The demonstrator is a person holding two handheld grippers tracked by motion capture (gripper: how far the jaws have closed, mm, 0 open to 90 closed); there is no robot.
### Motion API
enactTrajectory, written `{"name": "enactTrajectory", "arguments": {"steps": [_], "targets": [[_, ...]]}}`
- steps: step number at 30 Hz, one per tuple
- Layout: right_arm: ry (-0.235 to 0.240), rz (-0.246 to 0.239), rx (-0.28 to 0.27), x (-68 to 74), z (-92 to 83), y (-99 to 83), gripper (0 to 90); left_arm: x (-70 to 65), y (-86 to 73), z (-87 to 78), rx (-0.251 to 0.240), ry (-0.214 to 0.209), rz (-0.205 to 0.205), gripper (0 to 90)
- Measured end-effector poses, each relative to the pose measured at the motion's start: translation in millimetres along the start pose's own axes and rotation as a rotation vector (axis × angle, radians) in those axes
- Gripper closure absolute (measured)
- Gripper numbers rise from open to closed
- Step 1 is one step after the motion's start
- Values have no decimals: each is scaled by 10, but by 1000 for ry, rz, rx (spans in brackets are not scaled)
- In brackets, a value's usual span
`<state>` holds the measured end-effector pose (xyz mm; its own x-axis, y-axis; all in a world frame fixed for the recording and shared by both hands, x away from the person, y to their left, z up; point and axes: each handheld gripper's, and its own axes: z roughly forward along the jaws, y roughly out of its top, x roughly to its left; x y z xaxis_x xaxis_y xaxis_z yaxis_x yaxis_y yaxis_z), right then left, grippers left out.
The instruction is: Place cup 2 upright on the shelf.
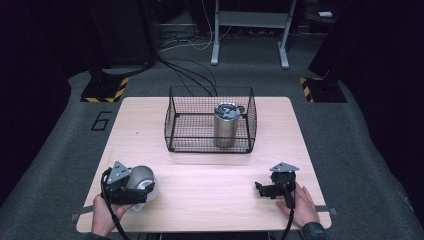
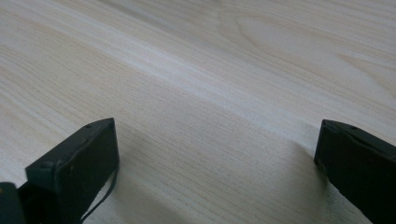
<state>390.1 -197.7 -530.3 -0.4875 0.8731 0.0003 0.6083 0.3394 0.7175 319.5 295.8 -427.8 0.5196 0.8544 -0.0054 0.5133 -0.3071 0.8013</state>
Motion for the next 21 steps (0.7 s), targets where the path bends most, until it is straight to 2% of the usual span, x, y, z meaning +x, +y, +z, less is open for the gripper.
{"name": "enactTrajectory", "arguments": {"steps": [1, 6, 16, 21], "targets": [[0, -1, 0, 0, 0, 0, 0, -10, 34, 21, -10, 4, 10, 63], [0, 0, 0, 0, 0, 0, 0, -11, 138, 76, 4, -17, 32, 64], [1, -1, 0, -1, 0, 0, 0, -46, 328, 154, -12, -32, 51, 64], [0, -1, 0, -1, 0, 0, 0, -77, 425, 211, -4, -53, 61, 63]]}}
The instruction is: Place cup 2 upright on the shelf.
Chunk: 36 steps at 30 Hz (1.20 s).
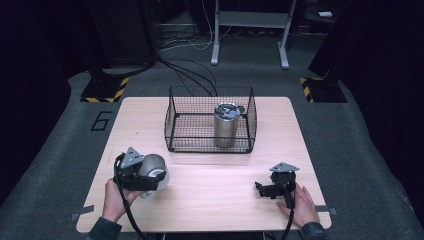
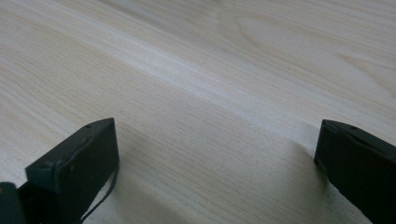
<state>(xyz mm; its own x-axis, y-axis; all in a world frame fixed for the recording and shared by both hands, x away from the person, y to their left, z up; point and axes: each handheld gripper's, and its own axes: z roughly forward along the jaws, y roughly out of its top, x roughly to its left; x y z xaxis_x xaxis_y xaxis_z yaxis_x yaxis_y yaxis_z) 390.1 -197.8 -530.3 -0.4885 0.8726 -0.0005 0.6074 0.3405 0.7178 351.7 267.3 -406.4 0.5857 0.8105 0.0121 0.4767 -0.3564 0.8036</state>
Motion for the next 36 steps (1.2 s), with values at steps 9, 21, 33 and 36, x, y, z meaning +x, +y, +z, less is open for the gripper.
{"name": "enactTrajectory", "arguments": {"steps": [9, 21, 33, 36], "targets": [[2, 4, 2, 2, -1, 0, 0, -84, 201, 143, 1, -33, 24, 63], [3, 4, 2, 2, -1, 1, 0, -174, 396, 285, -15, -61, 36, 63], [3, 3, 2, 1, -1, 0, 0, -235, 622, 337, -35, -89, 49, 63], [3, 3, 2, 1, -1, 0, 0, -239, 669, 342, -29, -100, 56, 63]]}}
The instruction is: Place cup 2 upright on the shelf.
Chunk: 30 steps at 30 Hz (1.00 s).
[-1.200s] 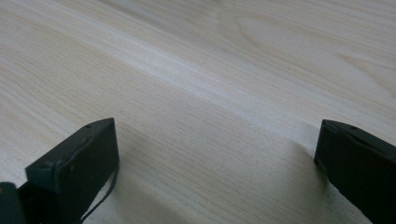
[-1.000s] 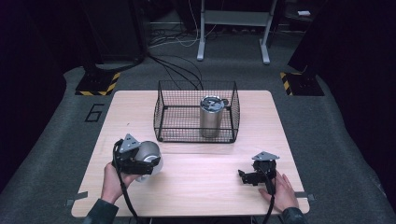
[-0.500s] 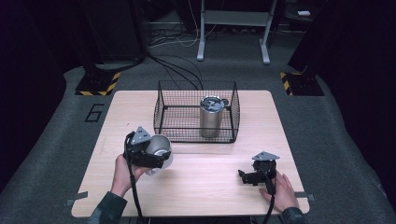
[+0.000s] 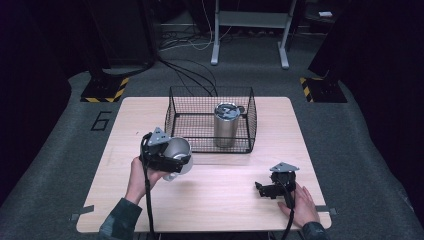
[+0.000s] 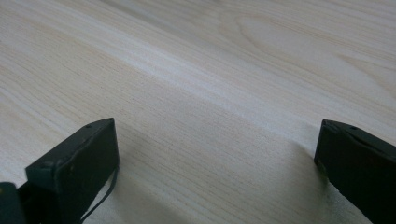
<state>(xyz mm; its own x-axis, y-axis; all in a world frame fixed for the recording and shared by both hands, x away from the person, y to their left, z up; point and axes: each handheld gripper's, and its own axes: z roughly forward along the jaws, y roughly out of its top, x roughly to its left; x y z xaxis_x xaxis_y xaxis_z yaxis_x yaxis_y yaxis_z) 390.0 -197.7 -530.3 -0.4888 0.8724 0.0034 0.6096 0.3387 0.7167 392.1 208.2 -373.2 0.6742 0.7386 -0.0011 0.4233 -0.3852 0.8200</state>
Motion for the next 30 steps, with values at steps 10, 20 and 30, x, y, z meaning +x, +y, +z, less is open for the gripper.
{"name": "enactTrajectory", "arguments": {"steps": [10, 20, 30], "targets": [[0, 1, 0, 0, 0, 0, 0, 42, 209, 28, -29, -12, -3, 63], [0, 1, 1, 1, 0, 0, 0, 147, 413, 122, -27, -6, -4, 63], [0, 1, 0, 0, 0, 0, 0, 210, 603, 244, -32, 12, -2, 63]]}}
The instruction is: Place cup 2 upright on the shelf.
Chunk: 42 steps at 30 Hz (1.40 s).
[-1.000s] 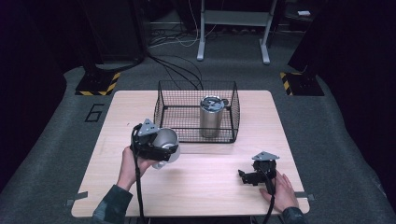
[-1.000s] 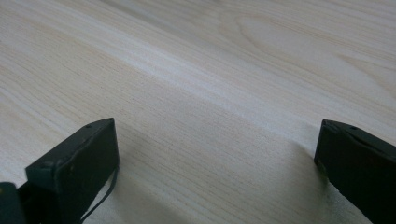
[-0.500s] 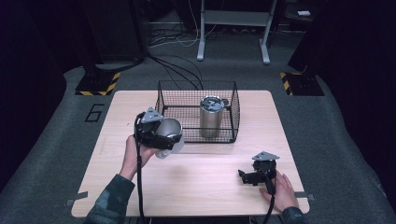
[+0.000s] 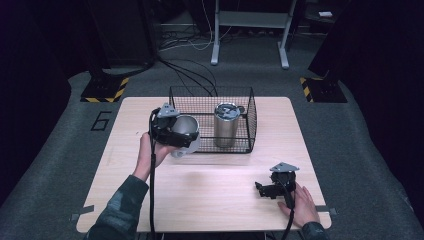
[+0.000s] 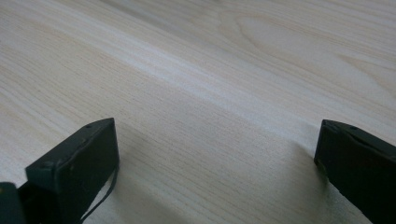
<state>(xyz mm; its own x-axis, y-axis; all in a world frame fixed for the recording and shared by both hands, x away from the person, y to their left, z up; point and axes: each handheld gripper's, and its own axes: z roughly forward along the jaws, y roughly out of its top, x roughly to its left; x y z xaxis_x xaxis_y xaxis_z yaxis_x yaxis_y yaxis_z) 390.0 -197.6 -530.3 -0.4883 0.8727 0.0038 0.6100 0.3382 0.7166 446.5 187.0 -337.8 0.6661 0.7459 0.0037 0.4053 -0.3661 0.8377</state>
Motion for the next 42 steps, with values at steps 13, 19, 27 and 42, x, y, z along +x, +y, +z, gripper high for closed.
{"name": "enactTrajectory", "arguments": {"steps": [13, 19, 27, 42], "targets": [[0, 0, 0, 0, 0, 0, 0, 91, 178, 154, 7, 19, -7, 63], [0, 0, 0, 0, 0, 0, 0, 145, 256, 234, 15, 30, -12, 63], [0, 0, 0, 0, 0, 0, 0, 227, 319, 341, 15, 49, -28, 63], [0, -3, 0, -2, 0, -1, 0, 420, 371, 552, 23, 59, -55, 63]]}}
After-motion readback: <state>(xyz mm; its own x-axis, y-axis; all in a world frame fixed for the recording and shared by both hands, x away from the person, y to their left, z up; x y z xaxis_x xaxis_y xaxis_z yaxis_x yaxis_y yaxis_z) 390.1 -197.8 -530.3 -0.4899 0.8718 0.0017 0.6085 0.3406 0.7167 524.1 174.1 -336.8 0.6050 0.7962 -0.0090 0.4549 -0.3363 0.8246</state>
